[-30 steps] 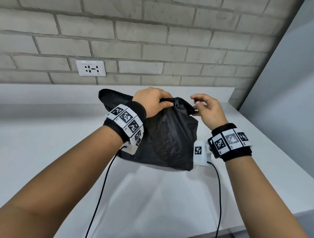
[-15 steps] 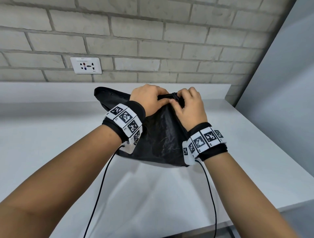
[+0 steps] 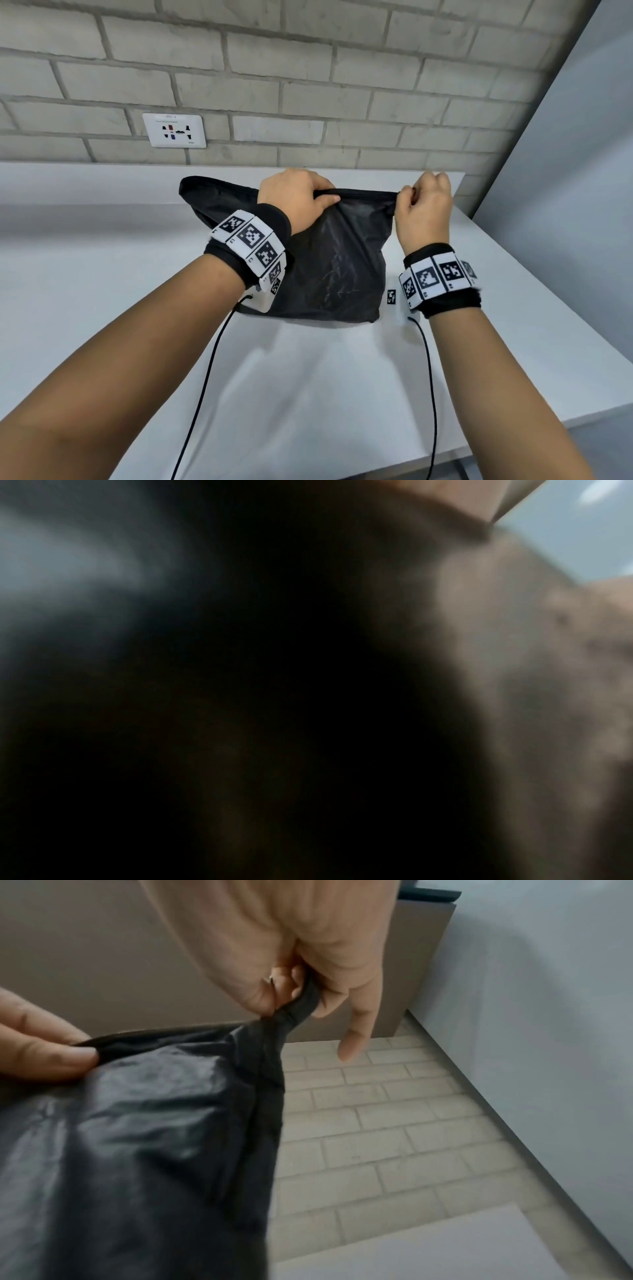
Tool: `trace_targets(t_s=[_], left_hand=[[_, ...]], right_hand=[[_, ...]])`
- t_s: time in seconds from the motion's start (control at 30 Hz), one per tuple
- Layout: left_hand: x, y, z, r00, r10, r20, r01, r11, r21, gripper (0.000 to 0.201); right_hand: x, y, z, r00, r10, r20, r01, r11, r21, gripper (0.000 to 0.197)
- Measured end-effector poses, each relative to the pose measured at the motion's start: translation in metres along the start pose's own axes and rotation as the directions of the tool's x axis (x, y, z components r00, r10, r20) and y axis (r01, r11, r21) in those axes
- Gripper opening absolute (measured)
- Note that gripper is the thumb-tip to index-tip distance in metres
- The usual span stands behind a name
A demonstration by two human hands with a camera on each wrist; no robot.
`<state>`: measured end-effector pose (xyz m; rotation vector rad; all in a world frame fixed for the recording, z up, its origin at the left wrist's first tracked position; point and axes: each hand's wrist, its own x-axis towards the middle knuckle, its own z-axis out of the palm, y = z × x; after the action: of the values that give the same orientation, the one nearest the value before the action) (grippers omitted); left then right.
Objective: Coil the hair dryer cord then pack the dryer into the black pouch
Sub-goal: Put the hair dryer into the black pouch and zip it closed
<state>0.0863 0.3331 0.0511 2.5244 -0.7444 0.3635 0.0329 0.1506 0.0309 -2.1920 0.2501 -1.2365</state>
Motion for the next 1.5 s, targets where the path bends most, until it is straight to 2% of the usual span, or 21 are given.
trace_targets(t_s=[0.07, 0.13, 0.17, 0.2, 0.27, 0.33, 0.4, 0.47, 0.57, 0.67, 0.7, 0.77, 0.87, 0.93, 1.0, 1.03, 1.13, 1.17, 1.27, 1.4, 1.5], left_hand=[[0.000, -0.001, 0.002, 1.000, -0.006, -0.012, 0.006, 1.000, -0.018, 0.030], [0.000, -0.003, 0.002, 1.000, -0.020, -0.021, 0.020, 0.999, -0.036, 0.031], [0.000, -0.005, 0.002, 0.999, -0.027, -0.022, 0.026, 0.999, -0.040, 0.031], [0.000, -0.005, 0.002, 0.999, -0.032, -0.023, 0.031, 0.999, -0.043, 0.032], [0.000, -0.005, 0.001, 0.999, -0.043, -0.024, 0.042, 0.998, -0.053, 0.031], [0.000, -0.004, 0.000, 0.998, -0.052, -0.020, 0.051, 0.997, -0.064, 0.030], [0.000, -0.004, -0.001, 0.998, -0.052, -0.019, 0.051, 0.997, -0.066, 0.030], [-0.001, -0.004, -0.001, 0.999, -0.042, -0.021, 0.041, 0.997, -0.071, 0.030], [-0.004, -0.008, -0.006, 0.999, -0.009, 0.048, 0.012, 0.998, -0.056, 0.036], [-0.013, -0.019, -0.017, 0.979, -0.012, 0.206, -0.046, 0.961, 0.273, 0.068], [-0.017, -0.025, -0.020, 0.978, -0.027, 0.208, -0.054, 0.927, 0.371, 0.080], [-0.027, -0.041, -0.028, 0.993, -0.062, 0.096, 0.015, 0.905, 0.425, 0.094], [-0.045, -0.073, -0.034, 0.977, -0.173, -0.128, 0.198, 0.957, 0.213, 0.108], [-0.056, -0.096, -0.027, 0.933, -0.334, -0.132, 0.319, 0.940, -0.124, 0.124], [-0.060, -0.116, -0.014, 0.883, -0.469, 0.038, 0.446, 0.809, -0.384, 0.128], [-0.062, -0.123, -0.007, 0.854, -0.495, 0.159, 0.514, 0.758, -0.400, 0.126], [-0.062, -0.130, 0.013, 0.762, -0.382, 0.523, 0.594, 0.735, -0.329, 0.123], [-0.062, -0.128, 0.019, 0.756, -0.305, 0.579, 0.571, 0.739, -0.357, 0.126], [-0.055, -0.122, 0.039, 0.782, -0.173, 0.599, 0.520, 0.711, -0.473, 0.126], [-0.042, -0.108, 0.048, 0.805, -0.188, 0.563, 0.503, 0.721, -0.477, 0.098], [-0.025, -0.100, 0.054, 0.832, -0.207, 0.515, 0.487, 0.717, -0.498, 0.098]], right_hand=[[-0.008, 0.006, 0.005, 0.995, 0.080, -0.054, -0.075, 0.994, 0.083, 0.009], [-0.015, 0.016, 0.006, 0.963, 0.268, -0.027, -0.252, 0.932, 0.261, 0.033], [-0.018, 0.022, 0.006, 0.926, 0.372, 0.059, -0.369, 0.862, 0.349, 0.050], [-0.022, 0.027, 0.005, 0.876, 0.448, 0.180, -0.482, 0.788, 0.383, 0.066], [-0.031, 0.038, 0.005, 0.752, 0.488, 0.443, -0.631, 0.727, 0.271, 0.082], [-0.040, 0.047, 0.009, 0.597, 0.428, 0.678, -0.666, 0.736, 0.121, 0.089], [-0.048, 0.048, 0.016, 0.435, 0.339, 0.834, -0.659, 0.752, 0.038, 0.097], [-0.055, 0.045, 0.024, 0.360, 0.282, 0.889, -0.621, 0.784, 0.002, 0.096], [-0.060, 0.045, 0.033, 0.412, 0.288, 0.864, -0.536, 0.844, -0.026, 0.075], [-0.062, 0.048, 0.039, 0.443, 0.319, 0.838, -0.462, 0.882, -0.092, 0.061], [-0.063, 0.050, 0.040, 0.460, 0.327, 0.826, -0.450, 0.887, -0.100, 0.059], [-0.066, 0.052, 0.041, 0.485, 0.332, 0.809, -0.442, 0.891, -0.101, 0.057], [-0.070, 0.055, 0.039, 0.490, 0.329, 0.807, -0.471, 0.879, -0.073, 0.052], [-0.071, 0.058, 0.038, 0.491, 0.343, 0.801, -0.494, 0.867, -0.069, 0.050], [-0.070, 0.059, 0.038, 0.495, 0.351, 0.795, -0.518, 0.854, -0.055, 0.050], [-0.069, 0.060, 0.037, 0.500, 0.345, 0.794, -0.521, 0.852, -0.042, 0.051], [-0.066, 0.059, 0.035, 0.502, 0.346, 0.793, -0.520, 0.853, -0.043, 0.049], [-0.065, 0.059, 0.035, 0.501, 0.340, 0.796, -0.519, 0.854, -0.038, 0.046], [-0.062, 0.056, 0.032, 0.501, 0.330, 0.800, -0.525, 0.851, -0.022, 0.042], [-0.049, 0.061, 0.030, 0.513, 0.317, 0.798, -0.537, 0.843, 0.011, 0.040], [-0.031, 0.071, 0.031, 0.552, 0.305, 0.776, -0.515, 0.856, 0.030, 0.048]])
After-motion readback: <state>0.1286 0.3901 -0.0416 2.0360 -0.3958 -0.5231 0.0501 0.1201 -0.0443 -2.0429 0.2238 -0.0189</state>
